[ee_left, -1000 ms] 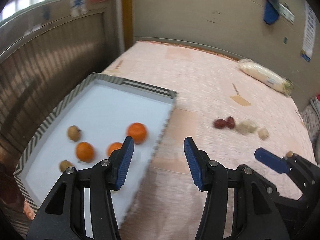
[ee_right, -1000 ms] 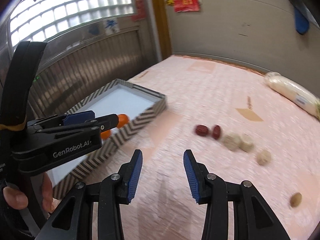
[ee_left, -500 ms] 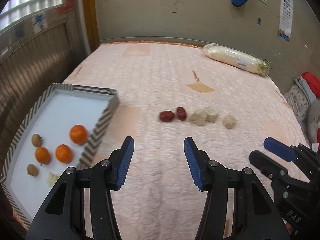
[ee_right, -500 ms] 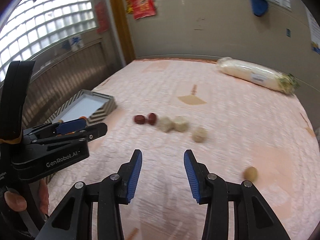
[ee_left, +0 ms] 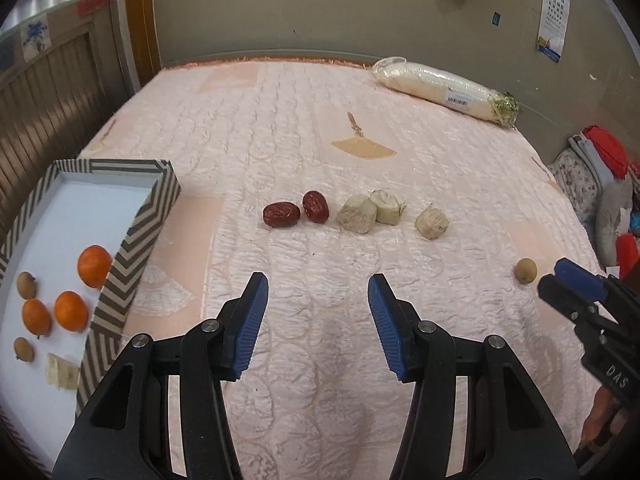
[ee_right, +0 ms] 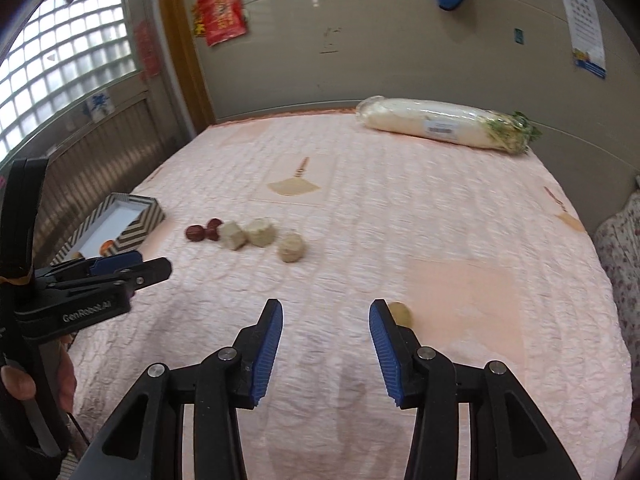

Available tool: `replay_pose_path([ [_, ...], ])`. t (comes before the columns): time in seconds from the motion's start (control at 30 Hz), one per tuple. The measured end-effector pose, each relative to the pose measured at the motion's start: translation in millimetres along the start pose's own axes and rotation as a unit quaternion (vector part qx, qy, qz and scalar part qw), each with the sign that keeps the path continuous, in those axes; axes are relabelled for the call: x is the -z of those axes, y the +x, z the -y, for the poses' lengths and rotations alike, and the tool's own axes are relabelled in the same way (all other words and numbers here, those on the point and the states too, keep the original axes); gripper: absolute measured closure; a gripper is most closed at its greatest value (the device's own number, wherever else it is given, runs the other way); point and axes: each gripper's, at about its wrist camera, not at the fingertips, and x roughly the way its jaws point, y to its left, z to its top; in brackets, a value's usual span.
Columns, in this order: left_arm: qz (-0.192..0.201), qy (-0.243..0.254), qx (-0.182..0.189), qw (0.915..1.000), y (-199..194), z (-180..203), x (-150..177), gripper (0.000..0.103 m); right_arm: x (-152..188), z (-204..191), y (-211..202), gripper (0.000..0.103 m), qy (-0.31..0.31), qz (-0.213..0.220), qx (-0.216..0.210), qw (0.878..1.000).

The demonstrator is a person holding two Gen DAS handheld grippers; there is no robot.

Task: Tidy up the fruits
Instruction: 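Withdraw both open tools from the tray back over the quilt, then close the left tool on a red date while the right closes on a small tan fruit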

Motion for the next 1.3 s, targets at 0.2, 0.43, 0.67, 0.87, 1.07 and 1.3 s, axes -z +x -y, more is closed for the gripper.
replay_pose_path([
  [0.2,-0.023,0.007,0.025,0.9994,13.0,-14.7,-4.3,0.051,1.7,11.2,2.6,0.059,0.013,-0.005,0.005,1.0],
  [0.43,-0.043,-0.014,0.012,0.9989,25.8,-49.0,-8.9,0.051,2.1,8.5,2.5,0.059,0.011,-0.004,-0.004,1.0],
  [0.67,-0.052,-0.017,0.016,0.9984,36.5,-52.1,-17.7,0.051,2.0,8.5,2.9,0.058,0.012,-0.004,-0.005,1.0],
  [0.87,-0.044,-0.009,-0.003,0.999,50.6,-38.5,-33.6,0.051,3.1,9.4,4.9,0.058,0.013,-0.009,-0.006,1.0],
  [1.07,-0.041,-0.004,-0.026,0.9988,67.2,-34.0,-45.9,0.051,2.9,9.5,4.4,0.058,0.014,-0.01,-0.008,1.0],
  [1.3,-0.031,0.008,-0.038,0.9988,74.8,-29.6,-51.7,0.051,3.7,9.5,4.7,0.058,0.016,-0.013,-0.011,1.0],
])
